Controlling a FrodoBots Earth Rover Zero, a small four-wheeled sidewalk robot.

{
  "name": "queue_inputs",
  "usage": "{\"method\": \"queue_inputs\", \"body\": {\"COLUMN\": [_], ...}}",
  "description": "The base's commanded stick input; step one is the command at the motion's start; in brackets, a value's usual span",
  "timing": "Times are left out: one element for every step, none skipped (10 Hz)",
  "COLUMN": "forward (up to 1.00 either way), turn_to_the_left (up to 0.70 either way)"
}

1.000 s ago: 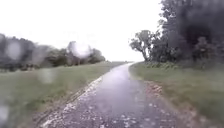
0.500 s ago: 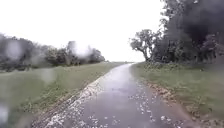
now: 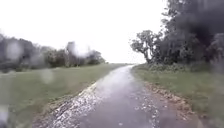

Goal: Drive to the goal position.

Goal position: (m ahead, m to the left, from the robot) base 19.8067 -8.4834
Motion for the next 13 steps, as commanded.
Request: {"method": "queue_inputs", "body": {"forward": [0.70,0.70,0.70,0.70,0.70,0.70,0.70,0.70,0.70,0.70,0.70,0.70,0.70], "turn_to_the_left": [0.00,0.00,0.00,0.00,0.00,0.00,0.00,0.00,0.00,0.00,0.00,0.00,0.00]}}
